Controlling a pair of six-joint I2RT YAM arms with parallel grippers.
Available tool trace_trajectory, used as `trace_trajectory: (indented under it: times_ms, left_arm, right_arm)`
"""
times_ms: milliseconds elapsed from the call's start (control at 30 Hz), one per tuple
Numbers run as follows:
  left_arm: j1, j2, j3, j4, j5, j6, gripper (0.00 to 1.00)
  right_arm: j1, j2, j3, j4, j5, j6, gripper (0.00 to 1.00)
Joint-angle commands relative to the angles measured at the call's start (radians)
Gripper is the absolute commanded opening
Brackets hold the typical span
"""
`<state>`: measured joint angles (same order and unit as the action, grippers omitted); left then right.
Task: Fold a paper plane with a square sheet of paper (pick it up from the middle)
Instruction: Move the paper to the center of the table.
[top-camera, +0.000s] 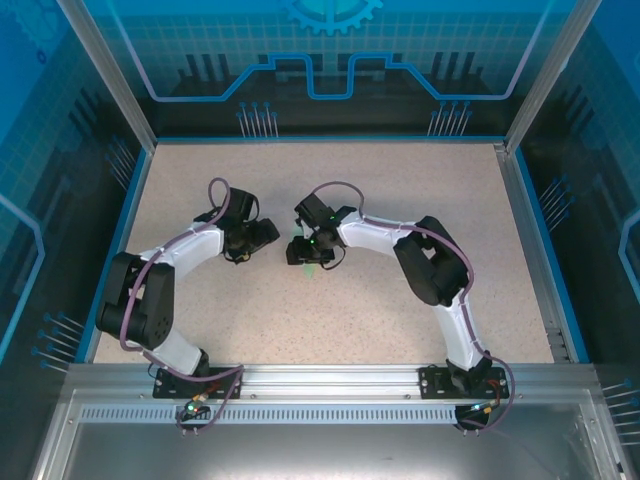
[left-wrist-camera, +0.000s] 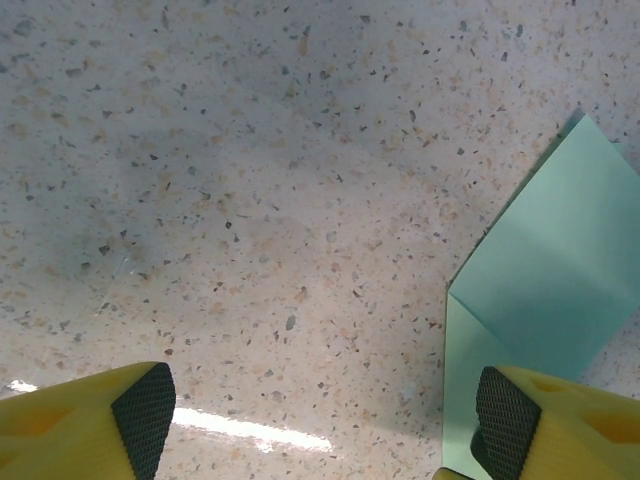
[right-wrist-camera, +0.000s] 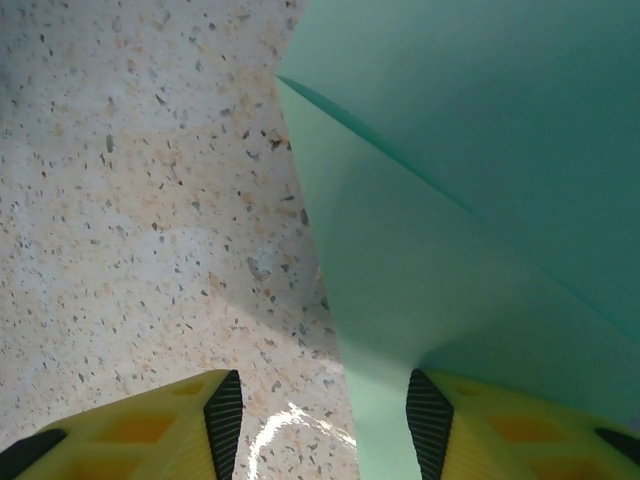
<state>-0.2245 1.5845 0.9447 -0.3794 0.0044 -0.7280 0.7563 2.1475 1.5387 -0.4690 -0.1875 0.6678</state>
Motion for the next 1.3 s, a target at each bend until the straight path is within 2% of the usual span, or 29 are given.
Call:
trace_trajectory:
  times_ms: [0,233,367,500,700,800,933,1100,1267]
  left_arm:
    - [0.010,-0.013,-0.006,0.013,0.037,-0.009,0.83]
    - [0.010,-0.012,-0.004,0.023,0.076,0.004,0.83]
    - [0.010,-0.024,-0.012,0.039,0.092,0.002,0.83]
    - [0.008,-0.036,-0.024,0.061,0.123,0.002,0.84]
    - [0.005,-0.055,-0.078,0.168,0.204,-0.026,0.91]
    - [-0.004,-0.052,-0.100,0.218,0.239,-0.039,0.95]
    - [-0.016,-0.039,-0.111,0.266,0.272,-0.048,0.98]
    - [-0.031,-0.018,-0.118,0.312,0.300,-0.056,0.98]
    - [-0.041,0.008,-0.113,0.324,0.317,-0.065,0.99]
  right_arm:
    - [-0.014,0.033,0.016,-0.097,-0.001,-0.107,0.50]
    - [-0.076,-0.029,-0.106,-0.263,-0.063,-0.481,0.49]
    - [-0.105,-0.120,-0.149,-0.297,-0.004,-0.524,0.48]
    - [-0.108,-0.274,-0.204,-0.188,0.010,-0.438,0.48]
    - [-0.106,-0.381,-0.338,0.032,0.054,-0.103,0.45]
    - [-0.107,-0.370,-0.370,0.102,0.073,-0.001,0.44]
    - [-0.107,-0.311,-0.359,0.157,0.059,0.058,0.43]
    - [-0.110,-0.249,-0.346,0.182,0.099,0.122,0.43]
    - [-0.120,-0.196,-0.353,0.203,0.077,0.142,0.42]
